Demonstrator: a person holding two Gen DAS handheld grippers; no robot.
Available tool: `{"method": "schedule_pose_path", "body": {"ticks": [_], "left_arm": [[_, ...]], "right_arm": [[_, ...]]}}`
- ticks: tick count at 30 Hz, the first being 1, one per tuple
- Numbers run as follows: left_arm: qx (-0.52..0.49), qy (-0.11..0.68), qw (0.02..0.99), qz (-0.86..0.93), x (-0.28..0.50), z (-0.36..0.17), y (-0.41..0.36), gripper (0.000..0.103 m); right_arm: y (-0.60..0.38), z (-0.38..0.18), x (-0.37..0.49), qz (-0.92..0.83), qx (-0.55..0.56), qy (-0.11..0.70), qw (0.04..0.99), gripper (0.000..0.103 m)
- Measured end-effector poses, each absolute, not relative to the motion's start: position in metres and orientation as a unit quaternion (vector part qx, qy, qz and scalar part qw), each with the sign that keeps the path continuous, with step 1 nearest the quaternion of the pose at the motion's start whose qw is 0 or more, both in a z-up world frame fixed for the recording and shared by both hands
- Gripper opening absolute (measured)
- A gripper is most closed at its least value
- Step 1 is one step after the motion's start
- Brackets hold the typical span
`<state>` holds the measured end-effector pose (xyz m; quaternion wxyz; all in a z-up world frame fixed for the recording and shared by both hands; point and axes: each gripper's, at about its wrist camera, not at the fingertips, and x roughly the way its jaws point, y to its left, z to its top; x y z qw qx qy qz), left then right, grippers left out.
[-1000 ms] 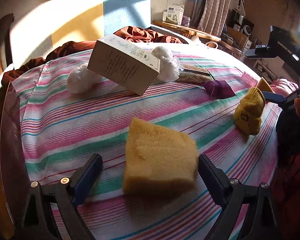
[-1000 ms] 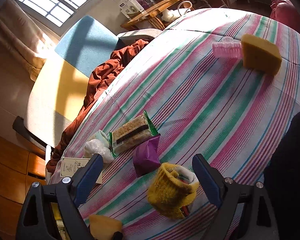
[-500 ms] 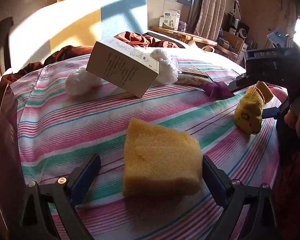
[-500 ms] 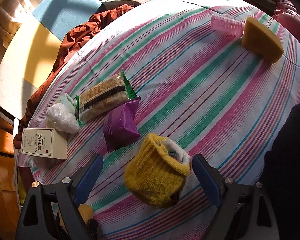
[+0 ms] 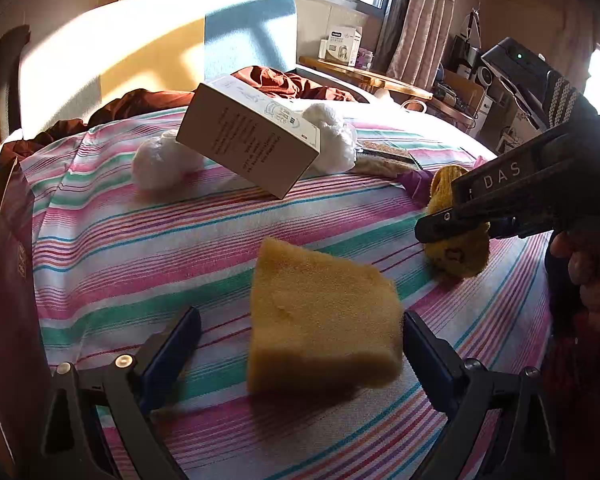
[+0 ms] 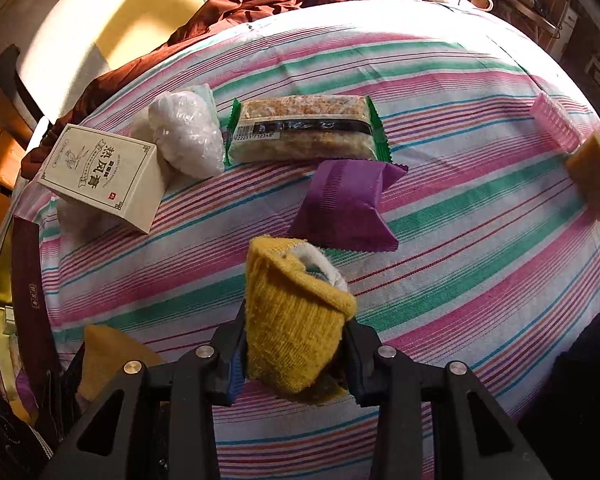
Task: Organize objects
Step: 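Lift the beige sponge with the left tool while the right tool grasps the yellow knitted sock, then carry the beige sponge into the gold tray and open the left tool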
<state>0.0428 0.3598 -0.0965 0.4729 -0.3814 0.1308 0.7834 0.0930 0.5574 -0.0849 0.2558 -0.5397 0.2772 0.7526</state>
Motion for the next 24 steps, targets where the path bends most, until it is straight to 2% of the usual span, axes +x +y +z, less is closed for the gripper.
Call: {"method": "schedule_pose_path", "body": {"ticks": [8, 18, 24], "left_arm": [[-0.385, 0.13, 0.476, 0.78, 0.042, -0.096, 0.359, 0.102], [-0.376, 0.188, 0.444, 0.791, 0.051, -0.095, 0.364, 0.102], [-0.364, 0.207, 0.442, 0.794, 0.054, -0.094, 0.368, 0.098]], "right_arm": [[0.553, -0.087, 0.092, 0.756, -0.545, 0.254, 0.259, 0.038], [0.553, -0.086, 0.1, 0.757, -0.542, 0.258, 0.257, 0.039], [0.554, -0.086, 0.104, 0.757, -0.542, 0.257, 0.257, 0.039]]}}
